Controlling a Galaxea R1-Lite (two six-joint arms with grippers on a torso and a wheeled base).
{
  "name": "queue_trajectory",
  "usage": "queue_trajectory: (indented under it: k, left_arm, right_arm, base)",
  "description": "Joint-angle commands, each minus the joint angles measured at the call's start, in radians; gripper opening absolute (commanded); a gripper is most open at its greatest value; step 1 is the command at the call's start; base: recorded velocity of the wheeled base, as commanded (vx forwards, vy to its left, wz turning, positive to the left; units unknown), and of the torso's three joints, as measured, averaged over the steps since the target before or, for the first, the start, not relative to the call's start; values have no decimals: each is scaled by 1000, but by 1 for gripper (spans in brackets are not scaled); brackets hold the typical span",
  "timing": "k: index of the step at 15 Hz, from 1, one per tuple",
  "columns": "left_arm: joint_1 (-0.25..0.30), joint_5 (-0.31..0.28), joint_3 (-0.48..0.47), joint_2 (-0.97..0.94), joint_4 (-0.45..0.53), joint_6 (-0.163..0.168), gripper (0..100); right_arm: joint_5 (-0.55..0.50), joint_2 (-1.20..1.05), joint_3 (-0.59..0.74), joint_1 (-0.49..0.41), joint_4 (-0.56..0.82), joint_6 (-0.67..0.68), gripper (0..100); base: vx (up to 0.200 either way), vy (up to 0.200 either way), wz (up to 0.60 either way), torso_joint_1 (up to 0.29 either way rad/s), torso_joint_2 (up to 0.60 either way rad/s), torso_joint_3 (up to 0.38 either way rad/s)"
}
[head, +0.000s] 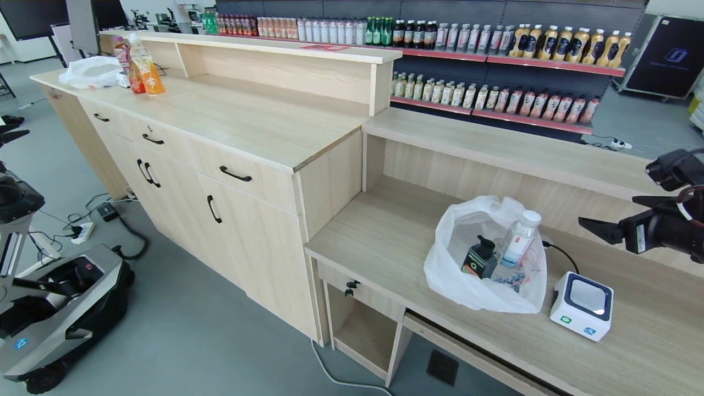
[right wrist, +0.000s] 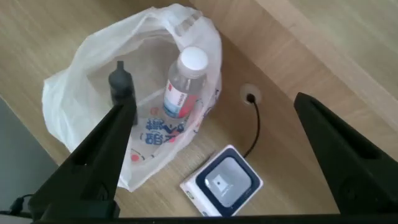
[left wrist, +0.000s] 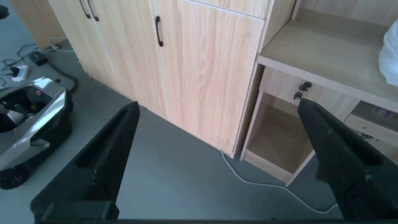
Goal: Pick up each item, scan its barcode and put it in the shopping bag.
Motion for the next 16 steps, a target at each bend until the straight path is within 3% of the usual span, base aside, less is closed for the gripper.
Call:
queue_trajectory:
  k: [1,5,8,10,11,13,16]
  left_arm:
    - [0,0,0,0,0,0,100]
    - [0,0,0,0,0,0,100]
    - [0,0,0,0,1,0,100]
    - [0,0,0,0,0,0,100]
    - [0,0,0,0,0,0,100]
    - [0,0,-1,0,1,0,100]
    - [0,0,0,0,0,0,100]
  right_arm:
    - [-20,-98,7,-45,2,10,100]
    - [-236,-150,2,-33,7,146,100]
    - [-406,-181,23,32,43,261,100]
    - [-460,-204,59,44,45,324,100]
    - [-465,-258,148,50,13,415,100]
    - [-466,-351,297,50,-49,464,100]
    - [-465,-537,527,73,-91,467,100]
  base:
    - [0,0,-600,-7,-2,12]
    - [0,0,-600,6,1,6]
    - [0,0,-600,1,-1,2]
    - [0,0,-300,1,4,4]
    - [0,0,0,0,0,0]
    - [0,0,0,0,0,0]
    - [0,0,0,0,0,0]
